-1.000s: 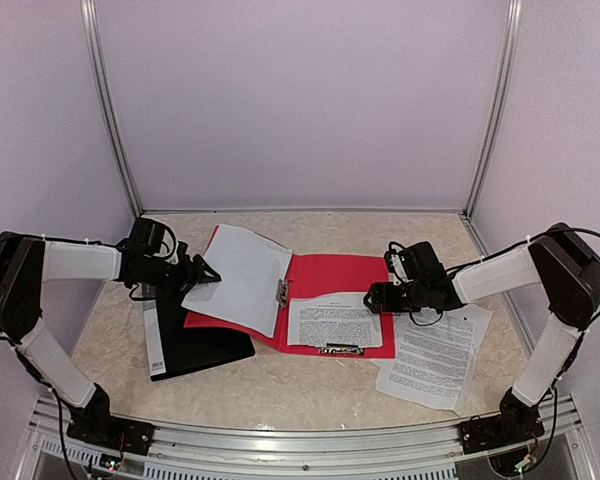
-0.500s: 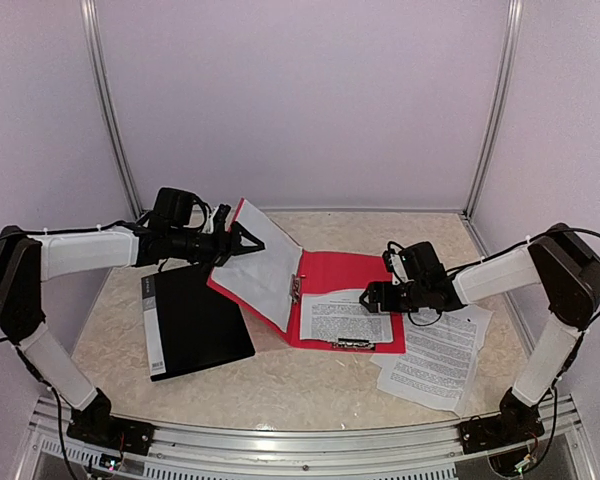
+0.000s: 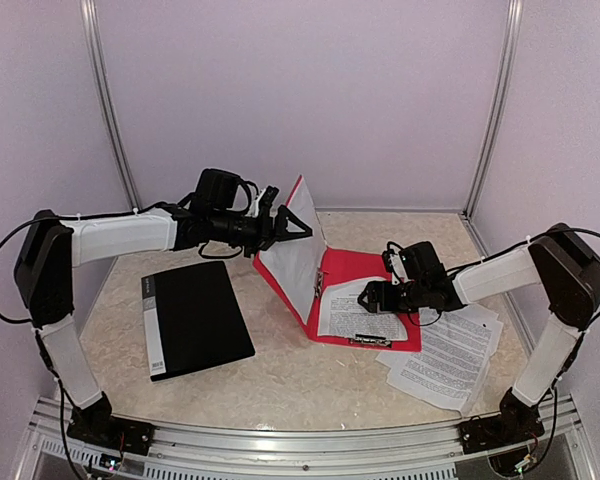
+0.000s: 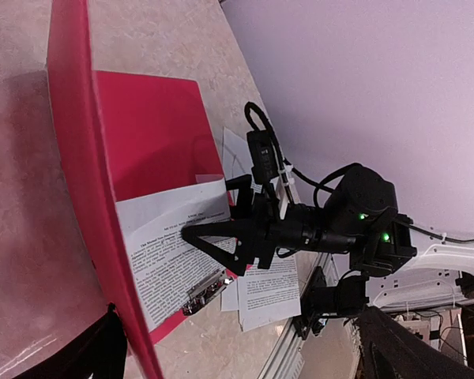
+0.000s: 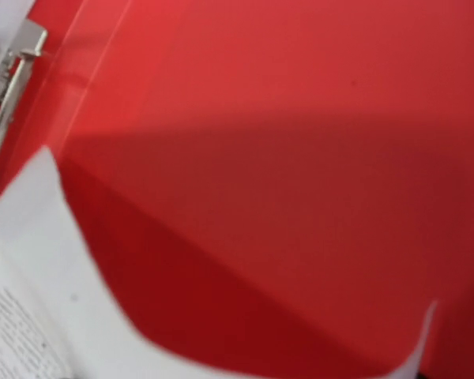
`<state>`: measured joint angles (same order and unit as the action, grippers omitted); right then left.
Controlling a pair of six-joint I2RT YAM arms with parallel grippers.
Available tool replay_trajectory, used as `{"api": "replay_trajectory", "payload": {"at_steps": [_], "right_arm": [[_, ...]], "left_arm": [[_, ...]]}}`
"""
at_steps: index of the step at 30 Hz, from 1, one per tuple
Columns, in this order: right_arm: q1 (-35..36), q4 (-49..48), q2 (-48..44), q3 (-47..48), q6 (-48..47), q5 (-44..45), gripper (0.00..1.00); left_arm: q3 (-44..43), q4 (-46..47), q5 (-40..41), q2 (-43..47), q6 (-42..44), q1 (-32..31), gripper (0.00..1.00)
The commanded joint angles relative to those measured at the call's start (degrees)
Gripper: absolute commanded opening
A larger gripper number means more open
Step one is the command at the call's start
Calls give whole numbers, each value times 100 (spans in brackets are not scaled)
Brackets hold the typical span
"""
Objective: Put the files into the folder
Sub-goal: Close the folder with files at the center of the board.
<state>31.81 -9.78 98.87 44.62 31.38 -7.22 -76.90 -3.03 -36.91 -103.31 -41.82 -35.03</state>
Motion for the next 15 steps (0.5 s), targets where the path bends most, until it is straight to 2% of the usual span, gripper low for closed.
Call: {"api": "replay_trajectory", "payload": {"at_steps": [1,6,15], "right_arm": [[9,421,-124,47,-45,107,87],[13,931,-434,236,-314,733,89],[-58,1570,-1175,283,-399,1448,91]], "left_arm": [[-366,-415,237,-113,183,-228,99],[-668,-754,542,-43,492,-364,99],[-970,-614,211,-205,724,-667,99]]}}
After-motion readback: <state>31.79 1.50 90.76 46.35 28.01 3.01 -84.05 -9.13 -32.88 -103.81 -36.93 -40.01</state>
